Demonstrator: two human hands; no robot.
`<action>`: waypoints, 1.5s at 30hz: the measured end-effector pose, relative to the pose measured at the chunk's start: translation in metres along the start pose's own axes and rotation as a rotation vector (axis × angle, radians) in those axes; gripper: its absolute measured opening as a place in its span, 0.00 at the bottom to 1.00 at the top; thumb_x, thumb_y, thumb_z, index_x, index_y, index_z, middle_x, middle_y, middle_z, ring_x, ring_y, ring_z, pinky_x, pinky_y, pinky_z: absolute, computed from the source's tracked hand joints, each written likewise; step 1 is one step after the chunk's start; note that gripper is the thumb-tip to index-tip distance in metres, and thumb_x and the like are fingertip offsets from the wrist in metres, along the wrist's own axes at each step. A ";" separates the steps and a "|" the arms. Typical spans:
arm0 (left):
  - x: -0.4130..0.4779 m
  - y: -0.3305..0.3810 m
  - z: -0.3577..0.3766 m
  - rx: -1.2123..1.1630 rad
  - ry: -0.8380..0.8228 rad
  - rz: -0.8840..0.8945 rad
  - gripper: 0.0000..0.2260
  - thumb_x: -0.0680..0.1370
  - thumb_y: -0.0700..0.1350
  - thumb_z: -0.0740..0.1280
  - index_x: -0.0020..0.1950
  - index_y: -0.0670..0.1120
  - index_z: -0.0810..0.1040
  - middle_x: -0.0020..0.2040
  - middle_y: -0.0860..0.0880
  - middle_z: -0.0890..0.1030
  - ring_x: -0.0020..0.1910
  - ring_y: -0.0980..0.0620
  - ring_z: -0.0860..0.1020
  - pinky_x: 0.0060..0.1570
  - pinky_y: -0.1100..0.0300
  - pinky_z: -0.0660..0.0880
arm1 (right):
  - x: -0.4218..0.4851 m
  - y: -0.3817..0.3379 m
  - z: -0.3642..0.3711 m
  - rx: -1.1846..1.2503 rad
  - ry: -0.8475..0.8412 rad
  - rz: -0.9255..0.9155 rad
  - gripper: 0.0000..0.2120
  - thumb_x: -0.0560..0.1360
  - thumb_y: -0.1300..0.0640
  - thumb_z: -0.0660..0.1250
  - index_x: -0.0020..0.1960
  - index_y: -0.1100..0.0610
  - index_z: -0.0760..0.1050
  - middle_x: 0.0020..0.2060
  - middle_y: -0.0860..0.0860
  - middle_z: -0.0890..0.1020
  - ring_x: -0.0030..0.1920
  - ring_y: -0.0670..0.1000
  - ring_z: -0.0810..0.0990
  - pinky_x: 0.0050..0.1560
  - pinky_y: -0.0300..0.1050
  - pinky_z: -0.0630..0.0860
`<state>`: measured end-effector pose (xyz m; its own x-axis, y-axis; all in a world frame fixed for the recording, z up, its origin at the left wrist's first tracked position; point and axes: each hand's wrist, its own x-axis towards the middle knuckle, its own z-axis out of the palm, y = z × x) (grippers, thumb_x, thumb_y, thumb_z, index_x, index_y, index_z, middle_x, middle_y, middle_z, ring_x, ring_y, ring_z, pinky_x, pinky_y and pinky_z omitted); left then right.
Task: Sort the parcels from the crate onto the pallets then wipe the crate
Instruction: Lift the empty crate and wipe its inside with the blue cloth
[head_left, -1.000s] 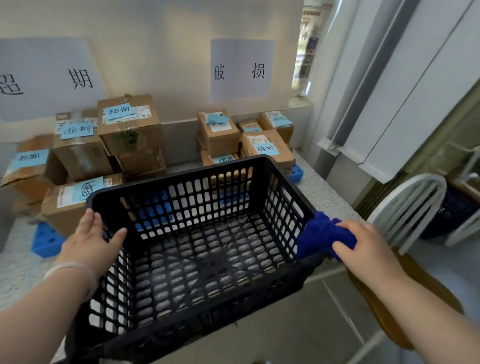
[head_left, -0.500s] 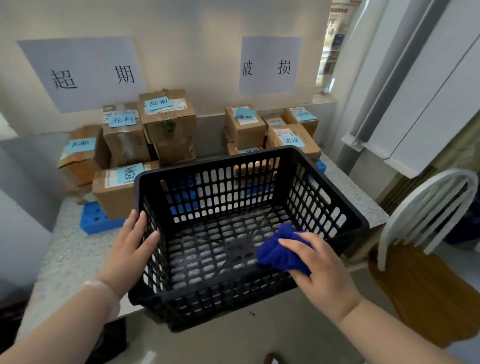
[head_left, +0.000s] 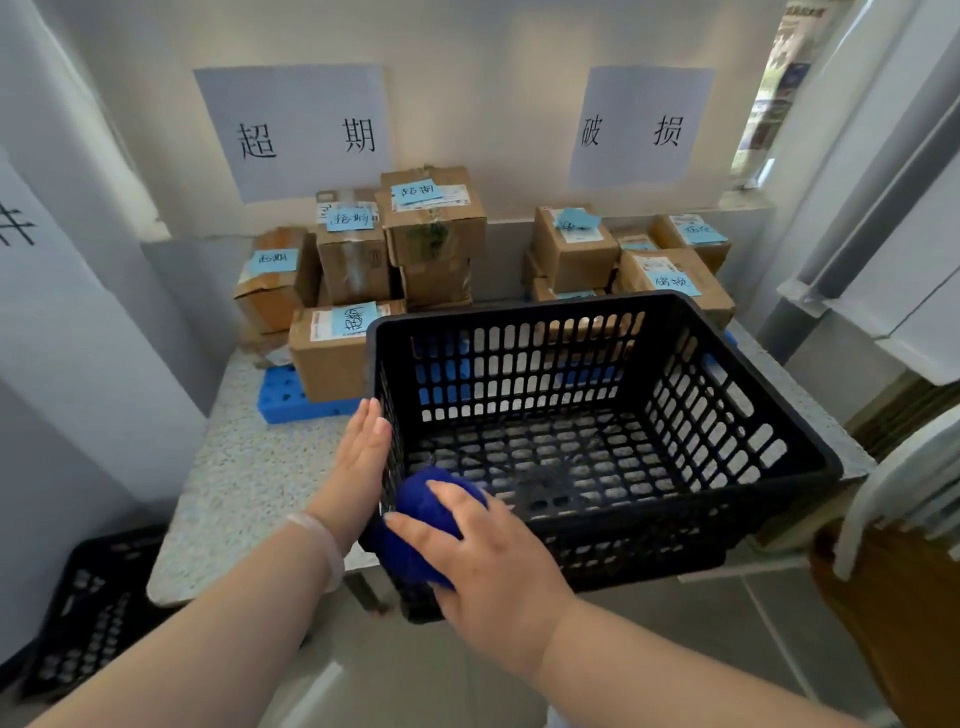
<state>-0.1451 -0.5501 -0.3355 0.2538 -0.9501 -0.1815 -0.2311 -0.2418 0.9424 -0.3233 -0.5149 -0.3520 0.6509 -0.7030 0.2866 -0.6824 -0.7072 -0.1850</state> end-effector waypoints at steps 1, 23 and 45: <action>0.000 0.000 -0.001 -0.013 -0.004 -0.003 0.26 0.84 0.59 0.48 0.81 0.54 0.52 0.80 0.59 0.50 0.78 0.62 0.49 0.76 0.60 0.45 | 0.003 -0.004 0.002 0.013 -0.004 -0.016 0.28 0.71 0.46 0.55 0.71 0.40 0.64 0.65 0.53 0.71 0.54 0.59 0.81 0.57 0.51 0.80; -0.066 -0.019 0.003 0.623 -0.019 0.612 0.36 0.74 0.66 0.61 0.77 0.69 0.45 0.62 0.64 0.69 0.59 0.62 0.68 0.62 0.73 0.60 | 0.006 0.027 -0.024 0.451 -0.153 -0.075 0.37 0.69 0.44 0.67 0.72 0.45 0.51 0.76 0.42 0.55 0.66 0.47 0.72 0.62 0.37 0.71; -0.069 0.002 -0.030 0.399 0.067 0.311 0.03 0.79 0.48 0.64 0.47 0.56 0.75 0.51 0.62 0.75 0.53 0.61 0.74 0.52 0.63 0.72 | 0.012 0.047 -0.030 -0.092 -0.385 0.077 0.46 0.70 0.27 0.62 0.79 0.41 0.47 0.76 0.40 0.61 0.76 0.46 0.60 0.75 0.46 0.53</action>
<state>-0.1347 -0.4792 -0.3122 0.1722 -0.9776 0.1213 -0.6430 -0.0183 0.7656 -0.3576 -0.5545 -0.3288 0.6621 -0.7425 -0.1013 -0.7493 -0.6543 -0.1021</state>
